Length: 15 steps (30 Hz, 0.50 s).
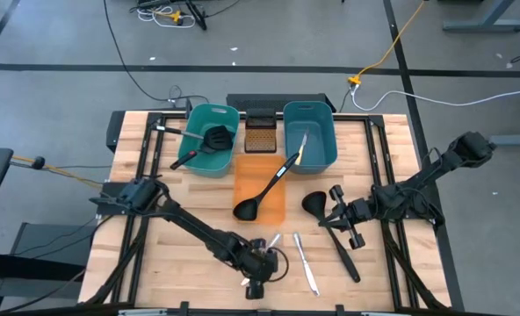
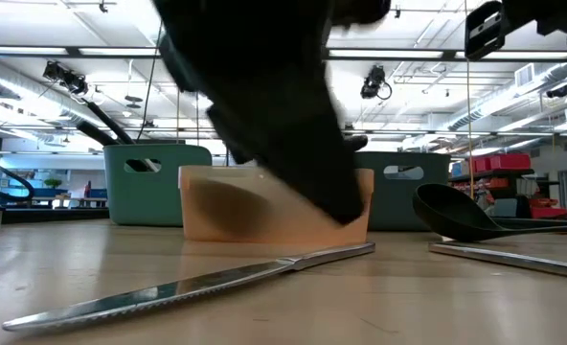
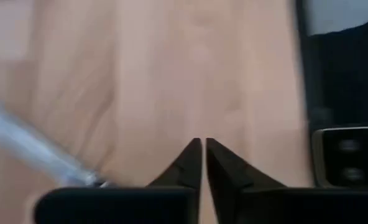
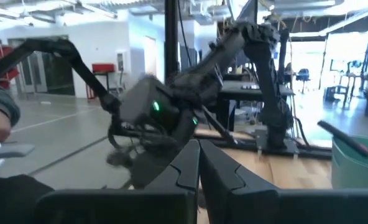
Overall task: Pick & Place Kitchen Items
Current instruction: Put the left silver knife into the blue bin
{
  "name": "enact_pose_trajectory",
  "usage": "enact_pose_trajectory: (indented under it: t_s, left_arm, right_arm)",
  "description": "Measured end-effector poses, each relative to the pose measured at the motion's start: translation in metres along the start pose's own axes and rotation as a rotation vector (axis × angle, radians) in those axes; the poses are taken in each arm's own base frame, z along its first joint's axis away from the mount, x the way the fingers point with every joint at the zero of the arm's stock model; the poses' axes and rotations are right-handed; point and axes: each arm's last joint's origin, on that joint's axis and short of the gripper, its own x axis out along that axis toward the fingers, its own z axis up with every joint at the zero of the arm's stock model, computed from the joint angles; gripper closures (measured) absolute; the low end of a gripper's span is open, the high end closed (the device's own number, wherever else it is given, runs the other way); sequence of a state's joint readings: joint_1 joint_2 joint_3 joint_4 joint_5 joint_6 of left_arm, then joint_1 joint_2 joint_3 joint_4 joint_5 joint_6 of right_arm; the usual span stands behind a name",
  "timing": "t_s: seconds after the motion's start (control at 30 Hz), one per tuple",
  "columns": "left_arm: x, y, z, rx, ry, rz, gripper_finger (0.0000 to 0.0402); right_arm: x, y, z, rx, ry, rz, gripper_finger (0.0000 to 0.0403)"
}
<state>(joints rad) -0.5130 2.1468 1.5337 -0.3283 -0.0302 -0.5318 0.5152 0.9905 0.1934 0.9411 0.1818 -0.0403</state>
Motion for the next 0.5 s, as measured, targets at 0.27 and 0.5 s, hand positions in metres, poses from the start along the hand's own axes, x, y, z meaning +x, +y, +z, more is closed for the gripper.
enact_pose_trajectory:
  t_s: [0.27,0.5]
  left_arm:
    - [0.0,0.007,-0.008,0.012,0.097,0.025,0.0395]
    - [0.001,0.018,-0.013,0.011,0.153,0.123,0.0392]
  right_arm:
    - [0.0,-0.001,0.002,-0.026,-0.017,-0.012,0.0382]
    - [0.0,-0.002,0.003,-0.044,-0.022,-0.028,0.0382]
